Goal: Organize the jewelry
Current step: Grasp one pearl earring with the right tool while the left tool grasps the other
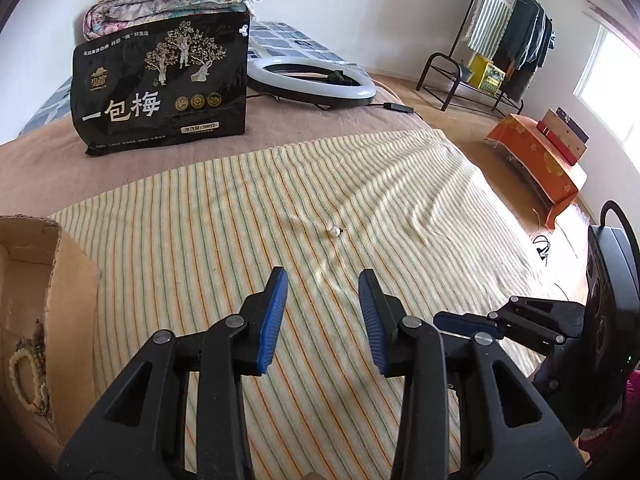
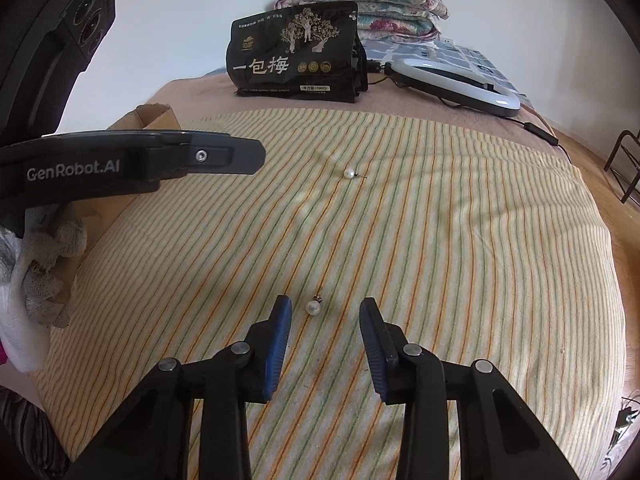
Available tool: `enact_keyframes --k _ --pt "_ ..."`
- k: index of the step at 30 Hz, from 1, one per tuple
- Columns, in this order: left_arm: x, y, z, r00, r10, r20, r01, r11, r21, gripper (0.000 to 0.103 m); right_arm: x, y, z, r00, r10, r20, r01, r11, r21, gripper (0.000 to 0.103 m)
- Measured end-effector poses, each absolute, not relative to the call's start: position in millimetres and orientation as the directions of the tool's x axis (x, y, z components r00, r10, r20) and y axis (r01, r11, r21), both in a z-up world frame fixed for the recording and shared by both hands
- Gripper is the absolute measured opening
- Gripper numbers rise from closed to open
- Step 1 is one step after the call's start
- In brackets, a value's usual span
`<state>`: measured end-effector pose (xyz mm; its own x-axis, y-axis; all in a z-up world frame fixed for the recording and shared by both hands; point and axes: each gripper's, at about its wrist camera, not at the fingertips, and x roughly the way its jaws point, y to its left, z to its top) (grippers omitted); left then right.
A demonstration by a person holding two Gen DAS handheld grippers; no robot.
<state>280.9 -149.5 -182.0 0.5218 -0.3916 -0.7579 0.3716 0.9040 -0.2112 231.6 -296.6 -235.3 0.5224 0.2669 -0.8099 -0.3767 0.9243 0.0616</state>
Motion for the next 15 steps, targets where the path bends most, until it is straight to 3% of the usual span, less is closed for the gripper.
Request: enact_keyframes --k 15 --pt "326.7 -190.0 -219.6 0.494 -0.382 -0.781 0.411 0.894 -0.178 0.026 235.0 -293.0 -243.5 0.533 0.255 -0.806 -0.392 0.919 0.032 0.024"
